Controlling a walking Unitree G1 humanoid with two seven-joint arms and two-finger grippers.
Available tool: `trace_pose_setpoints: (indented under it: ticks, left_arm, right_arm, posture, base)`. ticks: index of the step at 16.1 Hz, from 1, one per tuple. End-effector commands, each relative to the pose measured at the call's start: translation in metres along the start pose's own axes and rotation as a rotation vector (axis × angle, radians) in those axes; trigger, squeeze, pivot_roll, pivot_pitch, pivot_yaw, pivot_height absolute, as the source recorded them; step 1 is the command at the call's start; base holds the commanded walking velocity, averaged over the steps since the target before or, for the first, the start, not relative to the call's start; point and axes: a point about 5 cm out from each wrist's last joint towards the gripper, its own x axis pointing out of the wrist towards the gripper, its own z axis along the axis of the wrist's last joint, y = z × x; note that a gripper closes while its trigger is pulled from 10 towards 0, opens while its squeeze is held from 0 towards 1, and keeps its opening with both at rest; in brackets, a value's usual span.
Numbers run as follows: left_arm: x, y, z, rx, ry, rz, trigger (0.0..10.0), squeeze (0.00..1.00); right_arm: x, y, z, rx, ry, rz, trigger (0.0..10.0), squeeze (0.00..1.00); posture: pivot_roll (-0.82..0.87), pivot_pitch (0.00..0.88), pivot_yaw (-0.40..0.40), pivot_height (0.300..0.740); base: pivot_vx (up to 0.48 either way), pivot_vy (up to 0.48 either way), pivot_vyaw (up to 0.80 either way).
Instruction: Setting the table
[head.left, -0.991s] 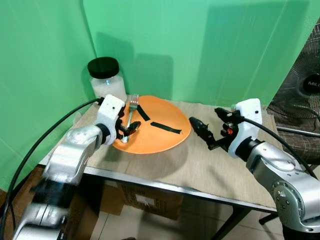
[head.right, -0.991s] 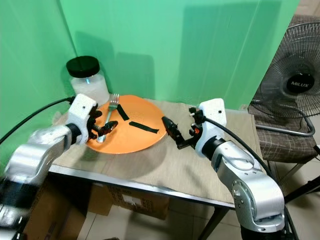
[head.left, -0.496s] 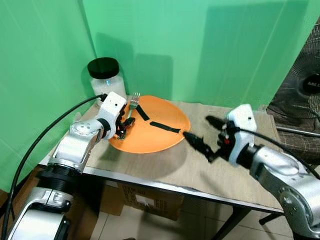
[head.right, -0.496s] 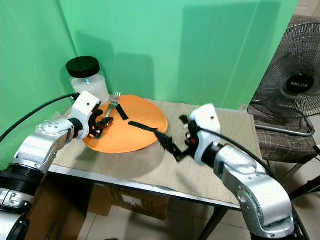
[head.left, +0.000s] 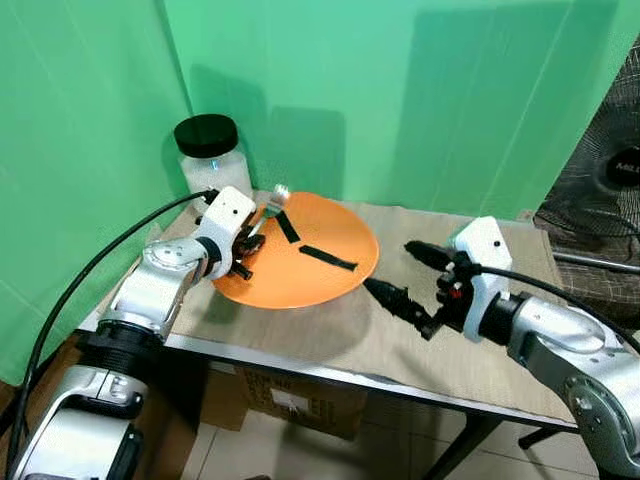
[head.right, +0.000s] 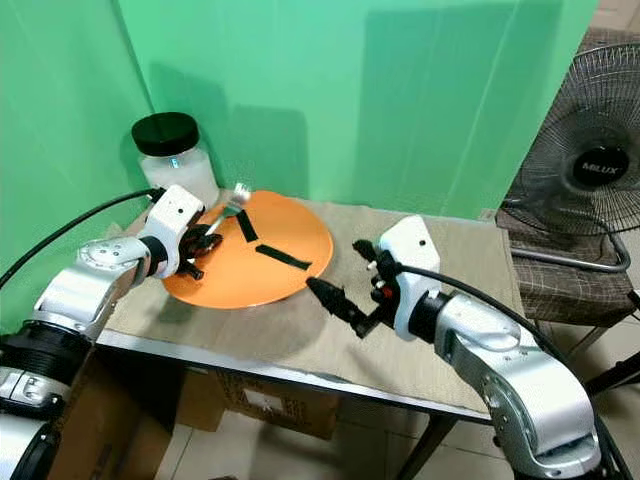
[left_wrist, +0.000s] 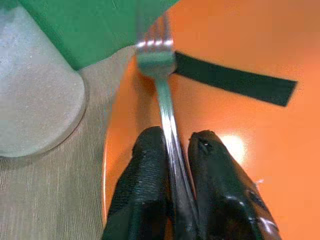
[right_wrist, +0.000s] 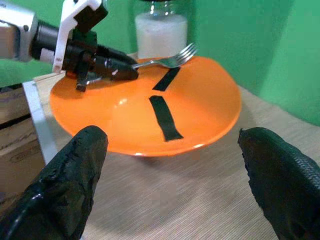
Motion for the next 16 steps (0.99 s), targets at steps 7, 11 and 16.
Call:
trace_pose_setpoints:
  ticks: [7, 11, 16]
  left_arm:
    - [0.000, 0.007, -0.004, 0.025, 0.039, -0.004, 0.0, 0.00]
    - [0.001, 0.010, -0.001, 0.035, 0.030, 0.014, 0.0, 0.00]
    - [-0.009, 0.013, 0.027, 0.008, -0.165, 0.019, 0.0, 0.00]
  right_arm:
    - [-0.001, 0.003, 0.001, -0.010, -0.006, 0.043, 10.0, 0.00]
    - [-0.001, 0.001, 0.002, -0.012, -0.009, 0.036, 10.0, 0.00]
    - [-0.001, -0.005, 0.005, 0.002, -0.041, -0.027, 10.0, 0.00]
  posture:
    - [-0.04, 0.000, 0.043, 0.740]
    - [-0.04, 0.000, 0.044, 0.740]
    - [-0.04, 0.000, 0.049, 0.740]
  base:
    - [0.000, 0.000, 0.00]
    - [0.000, 0.000, 0.00]
    - [0.000, 0.000, 0.00]
